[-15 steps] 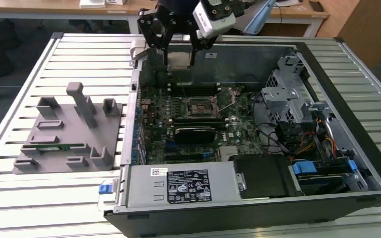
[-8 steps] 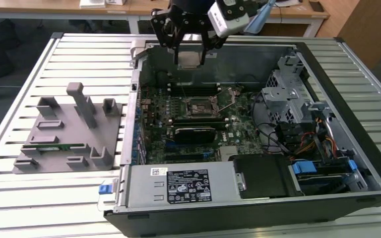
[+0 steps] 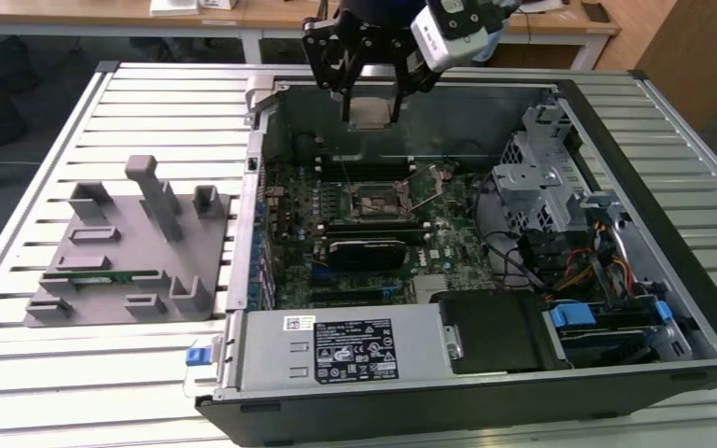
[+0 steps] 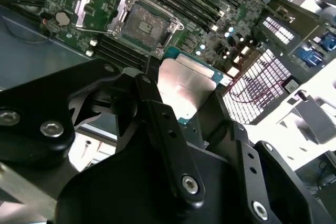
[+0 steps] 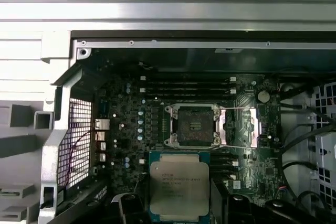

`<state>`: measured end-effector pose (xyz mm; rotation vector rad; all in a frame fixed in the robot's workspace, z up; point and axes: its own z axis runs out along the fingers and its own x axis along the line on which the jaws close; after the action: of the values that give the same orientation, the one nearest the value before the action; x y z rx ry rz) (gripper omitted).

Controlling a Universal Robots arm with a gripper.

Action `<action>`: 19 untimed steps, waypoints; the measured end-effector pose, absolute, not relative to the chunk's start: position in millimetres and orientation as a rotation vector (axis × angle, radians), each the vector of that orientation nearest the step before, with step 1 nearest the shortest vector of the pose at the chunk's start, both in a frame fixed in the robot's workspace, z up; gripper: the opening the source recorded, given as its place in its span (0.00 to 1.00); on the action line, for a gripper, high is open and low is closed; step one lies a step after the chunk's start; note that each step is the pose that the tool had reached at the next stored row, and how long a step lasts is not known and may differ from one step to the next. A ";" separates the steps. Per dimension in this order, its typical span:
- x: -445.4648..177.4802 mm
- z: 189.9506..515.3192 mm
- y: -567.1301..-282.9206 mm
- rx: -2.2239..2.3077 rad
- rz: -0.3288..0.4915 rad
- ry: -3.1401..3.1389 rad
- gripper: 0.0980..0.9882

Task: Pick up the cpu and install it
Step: 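Place the cpu into insertion slot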

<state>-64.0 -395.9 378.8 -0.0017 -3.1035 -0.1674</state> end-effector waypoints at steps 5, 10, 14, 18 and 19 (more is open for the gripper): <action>-62.5 378.8 -395.9 -0.024 -0.167 -3.104 0.50; -62.4 378.5 -395.6 -0.117 -0.168 -3.105 0.50; -62.4 378.2 -395.6 -0.187 -0.169 -3.104 0.50; -62.4 377.7 -395.6 -0.257 -0.170 -3.102 0.50; -62.4 377.6 -395.6 -0.272 -0.171 -3.101 0.50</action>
<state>-62.4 -395.6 377.6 -0.2724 -3.1009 -0.1705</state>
